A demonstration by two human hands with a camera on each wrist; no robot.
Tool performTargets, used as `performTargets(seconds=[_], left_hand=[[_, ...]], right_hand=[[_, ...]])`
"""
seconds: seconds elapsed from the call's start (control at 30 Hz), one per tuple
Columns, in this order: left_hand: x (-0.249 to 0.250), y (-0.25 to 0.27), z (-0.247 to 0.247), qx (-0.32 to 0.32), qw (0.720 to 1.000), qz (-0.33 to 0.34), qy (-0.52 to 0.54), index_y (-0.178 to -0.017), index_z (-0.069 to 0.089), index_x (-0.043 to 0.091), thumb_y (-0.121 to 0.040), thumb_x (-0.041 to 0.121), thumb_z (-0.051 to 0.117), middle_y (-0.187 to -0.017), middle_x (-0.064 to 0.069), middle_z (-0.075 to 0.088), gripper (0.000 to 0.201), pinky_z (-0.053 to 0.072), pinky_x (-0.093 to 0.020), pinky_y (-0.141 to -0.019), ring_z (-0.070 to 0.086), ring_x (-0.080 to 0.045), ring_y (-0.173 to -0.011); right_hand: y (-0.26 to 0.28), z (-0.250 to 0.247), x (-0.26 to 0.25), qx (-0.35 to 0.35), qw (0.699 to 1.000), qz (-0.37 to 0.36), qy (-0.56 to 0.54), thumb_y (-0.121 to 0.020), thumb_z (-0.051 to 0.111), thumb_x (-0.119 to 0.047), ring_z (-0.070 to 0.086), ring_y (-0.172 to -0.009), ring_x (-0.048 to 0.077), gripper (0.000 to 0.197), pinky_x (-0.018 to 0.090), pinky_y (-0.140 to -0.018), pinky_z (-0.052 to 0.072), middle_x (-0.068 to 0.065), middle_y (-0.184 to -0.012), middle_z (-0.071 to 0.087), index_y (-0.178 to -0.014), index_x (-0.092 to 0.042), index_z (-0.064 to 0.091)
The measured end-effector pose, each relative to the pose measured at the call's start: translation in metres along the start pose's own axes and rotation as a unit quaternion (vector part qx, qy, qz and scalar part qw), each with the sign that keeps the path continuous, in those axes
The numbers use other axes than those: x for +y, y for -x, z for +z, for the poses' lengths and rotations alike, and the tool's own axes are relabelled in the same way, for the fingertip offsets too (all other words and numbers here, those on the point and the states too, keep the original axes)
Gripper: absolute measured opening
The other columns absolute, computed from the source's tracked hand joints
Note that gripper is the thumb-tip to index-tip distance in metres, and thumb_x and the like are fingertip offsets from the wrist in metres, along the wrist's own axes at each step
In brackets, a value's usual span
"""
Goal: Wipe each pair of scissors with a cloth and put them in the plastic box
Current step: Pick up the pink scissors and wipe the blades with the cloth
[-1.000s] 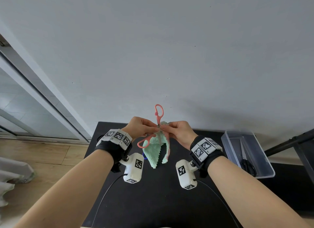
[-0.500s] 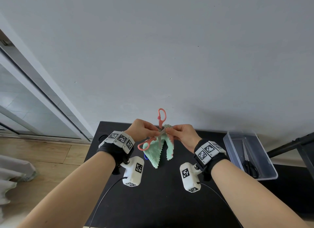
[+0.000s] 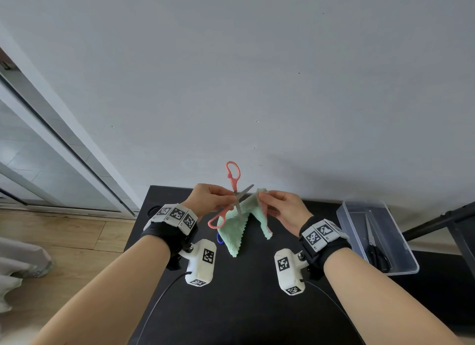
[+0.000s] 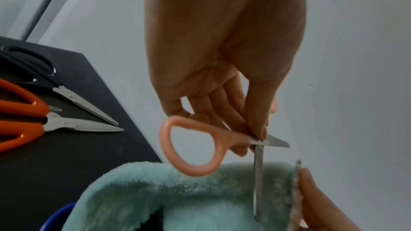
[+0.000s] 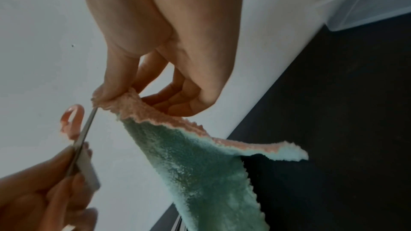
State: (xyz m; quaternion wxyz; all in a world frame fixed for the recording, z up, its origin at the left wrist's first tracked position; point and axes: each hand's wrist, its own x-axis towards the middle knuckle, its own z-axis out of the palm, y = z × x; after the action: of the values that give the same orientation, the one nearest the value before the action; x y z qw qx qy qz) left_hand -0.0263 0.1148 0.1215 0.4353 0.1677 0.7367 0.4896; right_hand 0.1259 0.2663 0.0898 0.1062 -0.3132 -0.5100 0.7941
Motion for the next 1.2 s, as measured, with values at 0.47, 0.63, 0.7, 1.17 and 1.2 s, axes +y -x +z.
performTargets(seconds=[0.47,0.63,0.7,1.17,1.2], left_hand=[[0.0,-0.002,0.01,-0.005,1.0,0.015,-0.012,-0.086,0.075,0.007,-0.074,0.013,0.079,-0.081,-0.009,0.072,0.013,0.049,-0.015,-0.061,0.065,-0.006,-0.063],[0.002,-0.003,0.007,-0.007,0.998,0.011,-0.054,-0.079,0.074,0.011,-0.076,0.008,0.078,-0.076,-0.008,0.07,0.006,0.05,-0.023,-0.068,0.06,-0.012,-0.065],[0.002,-0.002,0.006,-0.007,0.998,0.01,-0.059,-0.079,0.074,0.011,-0.075,0.009,0.078,-0.079,-0.009,0.071,0.006,0.049,-0.02,-0.065,0.06,-0.012,-0.066],[-0.002,0.004,-0.014,-0.035,0.99,-0.013,-0.138,-0.092,0.076,0.006,-0.077,0.013,0.077,-0.076,-0.007,0.071,0.016,0.048,-0.011,-0.056,0.063,-0.006,-0.063],[-0.001,0.004,-0.013,-0.037,0.988,-0.013,-0.148,-0.092,0.076,0.007,-0.077,0.014,0.077,-0.072,-0.004,0.07,0.016,0.048,-0.011,-0.056,0.061,-0.005,-0.062]], right_hand=[[-0.005,0.029,0.007,-0.027,1.0,0.001,0.017,-0.084,0.066,-0.003,0.068,-0.084,0.023,0.012,0.031,-0.088,0.054,0.015,-0.089,0.07,-0.094,0.004,0.069],[-0.007,0.029,0.008,-0.015,1.0,-0.007,0.009,-0.086,0.063,-0.001,0.067,-0.073,0.015,0.007,0.022,-0.073,0.055,0.01,-0.08,0.069,-0.085,0.001,0.069],[-0.008,0.028,0.007,-0.011,1.0,-0.008,0.008,-0.086,0.062,0.0,0.067,-0.072,0.016,0.007,0.021,-0.071,0.055,0.01,-0.079,0.069,-0.084,0.002,0.069],[-0.011,0.003,-0.009,0.003,0.985,-0.038,0.171,-0.083,0.071,-0.01,0.067,-0.082,0.02,0.012,0.029,-0.084,0.054,0.01,-0.082,0.071,-0.089,0.0,0.072],[-0.011,0.005,-0.011,-0.01,0.976,-0.044,0.215,-0.081,0.073,-0.012,0.068,-0.083,0.018,0.014,0.027,-0.085,0.054,0.009,-0.084,0.072,-0.089,-0.001,0.073]])
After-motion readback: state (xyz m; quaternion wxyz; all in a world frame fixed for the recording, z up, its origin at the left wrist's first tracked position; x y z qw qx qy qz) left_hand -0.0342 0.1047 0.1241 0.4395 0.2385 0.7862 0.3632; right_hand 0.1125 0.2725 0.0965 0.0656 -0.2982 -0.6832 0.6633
